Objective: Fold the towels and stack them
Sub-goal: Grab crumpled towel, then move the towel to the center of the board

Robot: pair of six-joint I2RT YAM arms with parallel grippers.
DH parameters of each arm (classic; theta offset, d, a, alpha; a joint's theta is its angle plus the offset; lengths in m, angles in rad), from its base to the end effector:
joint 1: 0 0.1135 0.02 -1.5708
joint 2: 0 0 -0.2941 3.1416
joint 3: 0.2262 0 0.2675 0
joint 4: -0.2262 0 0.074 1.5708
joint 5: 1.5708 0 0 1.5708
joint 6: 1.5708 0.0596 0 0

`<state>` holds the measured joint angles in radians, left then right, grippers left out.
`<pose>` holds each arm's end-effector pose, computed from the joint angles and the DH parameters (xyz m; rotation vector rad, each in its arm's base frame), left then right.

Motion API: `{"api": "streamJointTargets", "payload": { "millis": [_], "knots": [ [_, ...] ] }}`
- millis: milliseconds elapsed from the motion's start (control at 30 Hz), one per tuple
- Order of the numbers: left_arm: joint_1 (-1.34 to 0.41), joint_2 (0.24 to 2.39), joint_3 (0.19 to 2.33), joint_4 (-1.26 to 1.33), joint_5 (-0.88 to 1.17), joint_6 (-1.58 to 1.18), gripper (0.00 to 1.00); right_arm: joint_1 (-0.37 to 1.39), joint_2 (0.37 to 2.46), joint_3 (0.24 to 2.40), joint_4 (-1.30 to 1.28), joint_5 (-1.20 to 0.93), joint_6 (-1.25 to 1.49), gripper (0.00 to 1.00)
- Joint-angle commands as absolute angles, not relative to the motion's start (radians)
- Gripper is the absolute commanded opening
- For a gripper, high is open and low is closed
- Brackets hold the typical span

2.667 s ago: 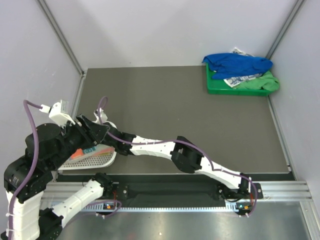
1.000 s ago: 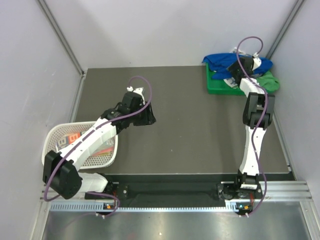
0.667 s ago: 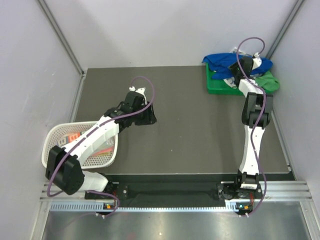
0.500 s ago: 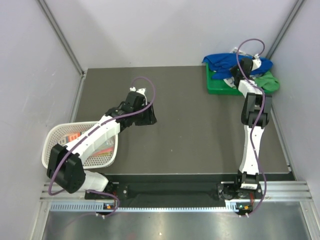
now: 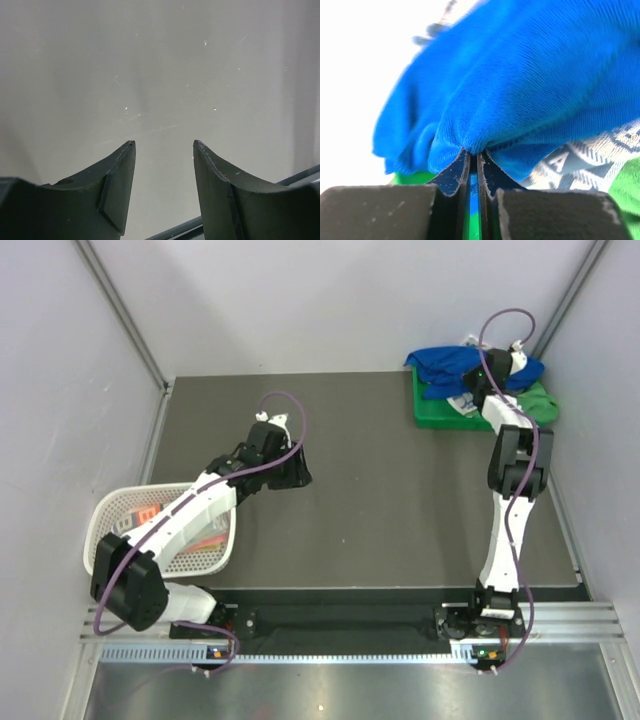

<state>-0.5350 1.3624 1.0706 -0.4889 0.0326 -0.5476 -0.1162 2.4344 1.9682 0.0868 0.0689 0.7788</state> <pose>0.2751 -0.1653 0.2897 0.0012 2.4232 -0.5545 0.6227 -0.0768 0.1916 0.8925 1.7533 0.3696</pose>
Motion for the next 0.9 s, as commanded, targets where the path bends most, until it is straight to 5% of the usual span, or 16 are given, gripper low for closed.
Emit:
{"api": "streamJointTargets", "payload": {
  "millis": [0,567,867],
  "knots": [
    [-0.526,1.302,1.085,-0.456,0.02,-0.545,0.55,-0.124,2.255,1.961,0.094,0.028,0.733,0.0],
    [-0.511,1.164,1.068,-0.523,-0.058,-0.561,0.55,-0.063,1.896,1.838,-0.041,-0.179,0.6,0.0],
    [-0.474,1.105,1.092,-0.56,-0.118,-0.571,0.55,0.184,1.609,1.673,-0.098,-0.18,0.56,0.0]
  ]
}}
